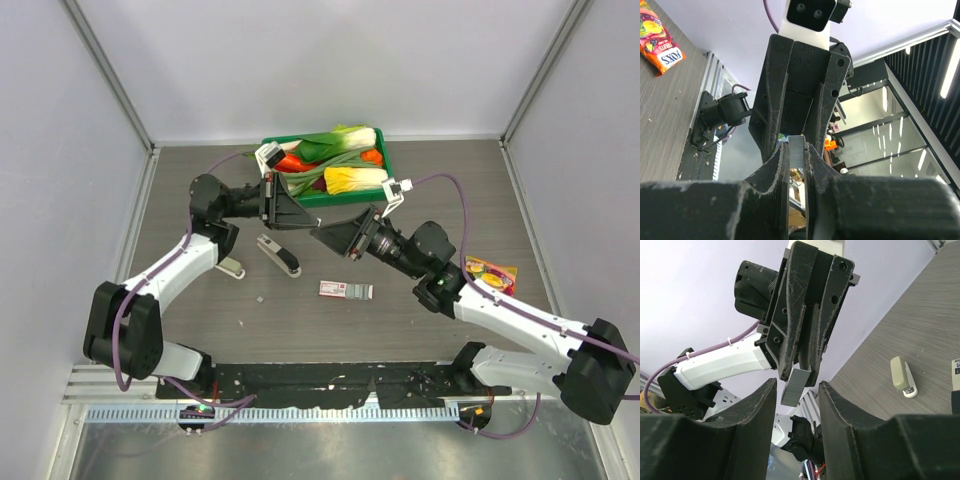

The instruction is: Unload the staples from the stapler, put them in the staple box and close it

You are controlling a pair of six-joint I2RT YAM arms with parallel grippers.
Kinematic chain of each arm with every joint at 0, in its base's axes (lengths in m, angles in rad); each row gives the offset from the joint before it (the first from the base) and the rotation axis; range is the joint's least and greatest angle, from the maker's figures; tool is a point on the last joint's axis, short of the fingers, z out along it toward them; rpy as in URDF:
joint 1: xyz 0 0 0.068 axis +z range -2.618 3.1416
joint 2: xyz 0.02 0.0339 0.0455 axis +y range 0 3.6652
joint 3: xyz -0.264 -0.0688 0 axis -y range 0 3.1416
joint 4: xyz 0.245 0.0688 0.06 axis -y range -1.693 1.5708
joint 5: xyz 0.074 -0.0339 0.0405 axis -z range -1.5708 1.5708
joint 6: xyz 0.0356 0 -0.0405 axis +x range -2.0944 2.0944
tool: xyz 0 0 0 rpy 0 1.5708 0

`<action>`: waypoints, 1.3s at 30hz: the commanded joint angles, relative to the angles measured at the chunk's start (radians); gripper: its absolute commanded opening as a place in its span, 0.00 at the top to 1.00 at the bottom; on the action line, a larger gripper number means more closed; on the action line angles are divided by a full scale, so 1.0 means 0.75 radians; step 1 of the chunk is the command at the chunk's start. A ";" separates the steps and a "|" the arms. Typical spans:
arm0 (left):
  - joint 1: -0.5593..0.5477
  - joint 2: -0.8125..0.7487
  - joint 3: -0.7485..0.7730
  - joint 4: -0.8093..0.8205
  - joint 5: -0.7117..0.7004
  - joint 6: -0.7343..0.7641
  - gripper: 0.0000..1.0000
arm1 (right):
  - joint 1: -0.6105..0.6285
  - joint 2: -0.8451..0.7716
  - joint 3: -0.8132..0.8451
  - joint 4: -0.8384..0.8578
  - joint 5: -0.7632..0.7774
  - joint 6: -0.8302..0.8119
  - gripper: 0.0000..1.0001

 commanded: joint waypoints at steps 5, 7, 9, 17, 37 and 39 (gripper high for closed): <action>-0.008 -0.032 -0.014 0.068 0.000 0.016 0.89 | -0.008 0.006 0.053 0.114 -0.027 0.027 0.66; -0.012 -0.032 -0.014 0.066 0.000 0.022 0.89 | -0.008 0.004 0.051 0.110 -0.025 0.029 0.69; -0.012 -0.032 -0.014 0.060 0.000 0.033 0.89 | -0.010 0.004 0.051 0.095 -0.023 0.031 0.72; -0.012 -0.044 -0.008 -0.093 0.000 0.176 0.83 | -0.008 -0.019 0.047 0.012 -0.009 0.021 0.81; -0.039 -0.024 0.606 -2.126 -0.967 1.937 0.46 | 0.033 0.241 0.235 -1.365 0.666 -0.096 0.89; -0.061 -0.038 0.580 -2.153 -1.018 1.986 0.47 | 0.068 0.282 0.231 -1.430 0.780 -0.049 0.89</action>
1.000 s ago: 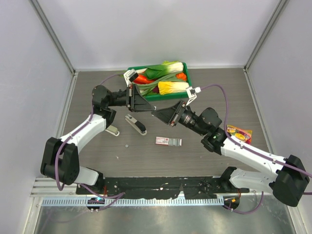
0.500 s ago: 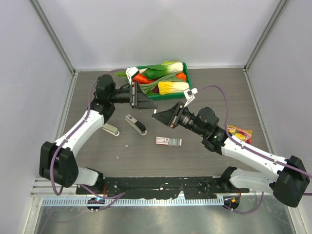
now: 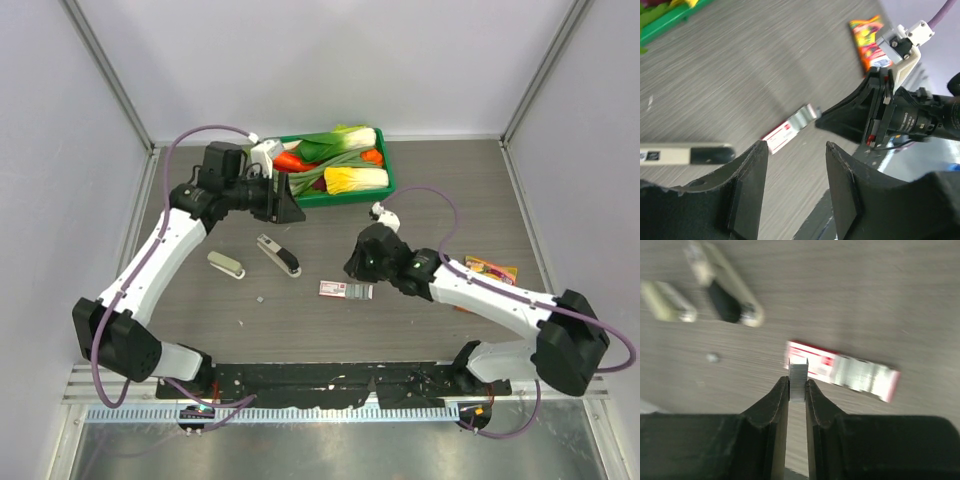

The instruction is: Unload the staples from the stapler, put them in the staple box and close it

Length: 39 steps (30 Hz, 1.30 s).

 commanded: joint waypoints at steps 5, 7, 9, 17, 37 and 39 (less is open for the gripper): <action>-0.081 -0.064 -0.123 -0.204 -0.325 0.337 0.47 | 0.170 0.168 0.042 -0.365 0.497 0.169 0.89; -0.097 -0.078 -0.149 -0.210 -0.354 0.359 0.48 | 0.187 0.190 0.032 -0.365 0.526 0.200 0.89; -0.116 -0.086 -0.186 -0.210 -0.362 0.366 0.48 | 0.203 0.221 0.030 -0.363 0.542 0.214 0.89; -0.153 -0.109 -0.260 -0.198 -0.354 0.364 0.48 | 0.232 0.321 0.013 -0.384 0.601 0.249 0.89; -0.183 -0.125 -0.287 -0.190 -0.330 0.345 0.49 | 0.232 0.403 0.038 -0.326 0.569 0.237 0.88; -0.183 -0.127 -0.289 -0.190 -0.332 0.345 0.49 | 0.230 0.405 0.038 -0.326 0.571 0.235 0.88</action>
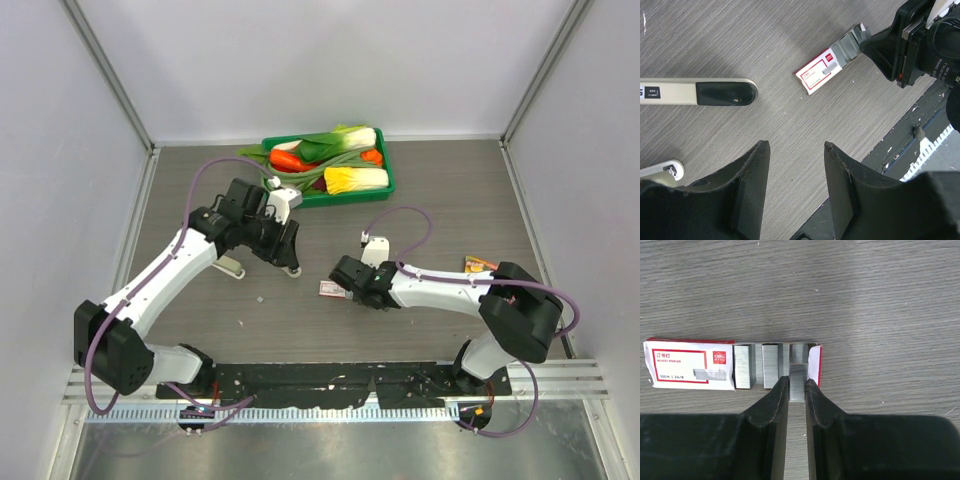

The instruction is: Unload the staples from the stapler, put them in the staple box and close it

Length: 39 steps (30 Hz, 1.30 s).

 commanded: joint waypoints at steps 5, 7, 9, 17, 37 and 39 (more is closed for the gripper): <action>-0.005 -0.041 0.000 0.029 0.018 -0.005 0.49 | 0.008 0.011 0.042 0.032 0.015 0.026 0.87; -0.007 -0.043 -0.002 0.033 0.018 -0.007 0.49 | 0.008 0.015 0.044 0.034 0.013 0.026 0.86; -0.005 -0.041 -0.002 0.033 0.018 -0.007 0.49 | 0.008 0.023 0.048 0.030 0.009 0.024 0.86; -0.007 -0.049 -0.004 0.033 0.018 -0.005 0.49 | 0.010 0.039 0.050 0.032 0.005 0.028 0.85; -0.007 -0.059 0.000 0.029 0.025 -0.005 0.50 | 0.010 0.037 0.065 0.016 0.007 0.018 0.64; -0.007 -0.061 -0.002 0.027 0.029 -0.005 0.50 | 0.010 0.031 0.067 0.014 0.005 0.020 0.64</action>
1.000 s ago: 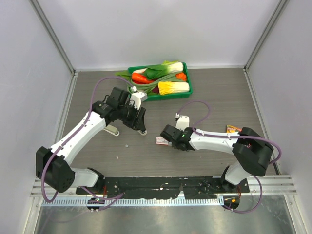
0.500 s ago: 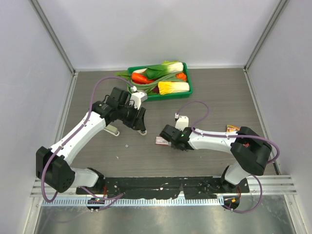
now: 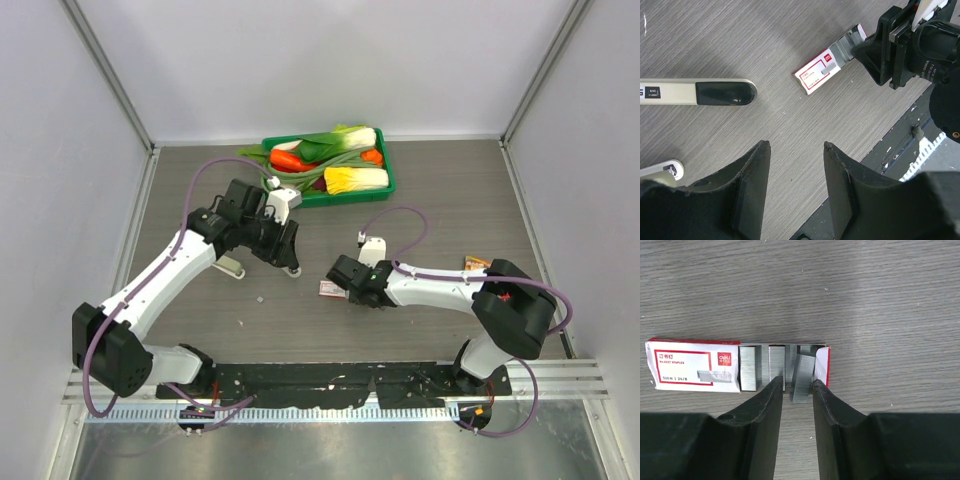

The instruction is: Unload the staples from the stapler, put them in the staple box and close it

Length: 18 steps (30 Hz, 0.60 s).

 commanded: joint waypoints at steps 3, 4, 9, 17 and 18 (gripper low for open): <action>-0.007 -0.047 0.001 0.028 0.028 -0.004 0.50 | 0.014 -0.034 0.057 -0.008 0.025 0.009 0.64; -0.007 -0.045 0.003 0.026 0.028 -0.004 0.50 | 0.016 -0.050 0.076 -0.018 0.025 0.005 0.64; -0.007 -0.051 0.005 0.022 0.030 -0.002 0.50 | 0.016 -0.130 0.115 -0.104 0.064 -0.024 0.64; -0.005 -0.049 0.003 0.024 0.040 -0.004 0.50 | -0.031 -0.161 0.100 -0.129 0.103 -0.050 0.63; -0.005 -0.049 0.005 0.024 0.034 -0.004 0.50 | -0.035 -0.143 0.098 -0.127 0.099 -0.052 0.64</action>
